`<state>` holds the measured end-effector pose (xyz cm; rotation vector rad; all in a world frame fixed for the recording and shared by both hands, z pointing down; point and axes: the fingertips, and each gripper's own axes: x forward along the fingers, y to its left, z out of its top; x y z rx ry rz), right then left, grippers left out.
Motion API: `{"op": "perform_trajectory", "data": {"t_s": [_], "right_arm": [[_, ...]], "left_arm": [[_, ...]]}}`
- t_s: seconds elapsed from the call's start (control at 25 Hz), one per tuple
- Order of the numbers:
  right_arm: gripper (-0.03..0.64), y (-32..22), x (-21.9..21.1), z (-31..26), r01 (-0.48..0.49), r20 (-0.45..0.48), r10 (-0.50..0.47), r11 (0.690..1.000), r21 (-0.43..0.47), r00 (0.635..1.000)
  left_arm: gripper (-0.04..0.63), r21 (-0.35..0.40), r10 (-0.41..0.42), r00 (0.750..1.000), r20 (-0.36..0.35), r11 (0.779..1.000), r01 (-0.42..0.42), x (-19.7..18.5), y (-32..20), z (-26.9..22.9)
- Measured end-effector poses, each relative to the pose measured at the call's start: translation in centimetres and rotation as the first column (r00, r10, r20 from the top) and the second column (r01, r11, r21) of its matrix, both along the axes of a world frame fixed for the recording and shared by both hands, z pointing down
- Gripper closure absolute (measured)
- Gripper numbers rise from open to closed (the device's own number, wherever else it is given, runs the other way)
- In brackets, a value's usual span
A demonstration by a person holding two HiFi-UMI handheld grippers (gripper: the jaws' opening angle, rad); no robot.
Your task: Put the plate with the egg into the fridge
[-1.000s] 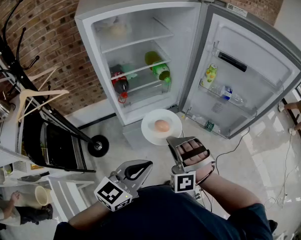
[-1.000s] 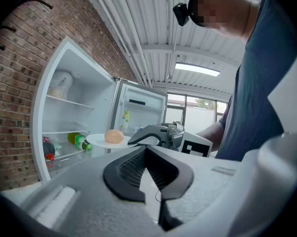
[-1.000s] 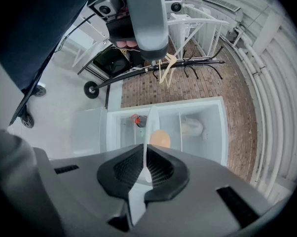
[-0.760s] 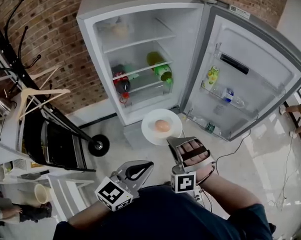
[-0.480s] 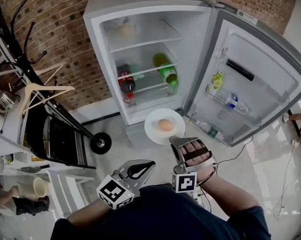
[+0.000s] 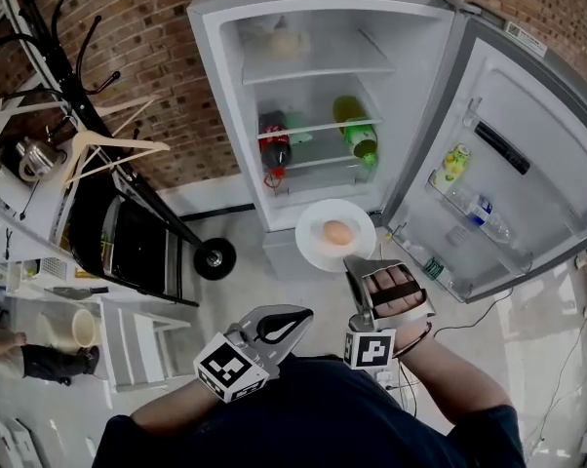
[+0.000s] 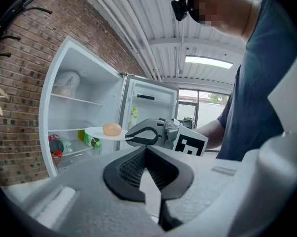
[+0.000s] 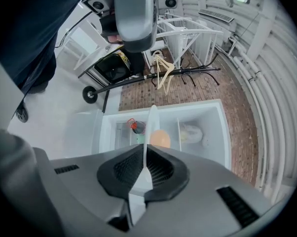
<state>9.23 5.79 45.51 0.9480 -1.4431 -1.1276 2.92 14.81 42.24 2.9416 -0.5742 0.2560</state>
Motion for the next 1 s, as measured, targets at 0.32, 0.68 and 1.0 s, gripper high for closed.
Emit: {"op": "perform_trajectory", "data": {"t_s": [0.32, 0.68, 1.0], "right_arm": [[0.597, -1.9, 0.7, 1.2, 0.016, 0.016, -0.015, 1.0, -0.023, 1.0], [0.597, -8.6, -0.5, 0.7, -0.014, -0.009, 0.014, 1.0, -0.024, 1.0], [0.597, -16.8, -2.4, 0.9, -0.094, -0.025, 0.094, 0.995, -0.019, 0.995]], "left_arm": [[0.595, -0.011, 0.005, 1.0, 0.018, 1.0, -0.005, 1.3, -1.3, 0.8], [0.595, -0.019, 0.059, 0.998, -0.015, 0.998, -0.059, 0.3, -8.6, 0.5], [0.595, -0.009, 0.109, 0.993, -0.044, 0.994, -0.11, -2.8, -17.0, -0.6]]}}
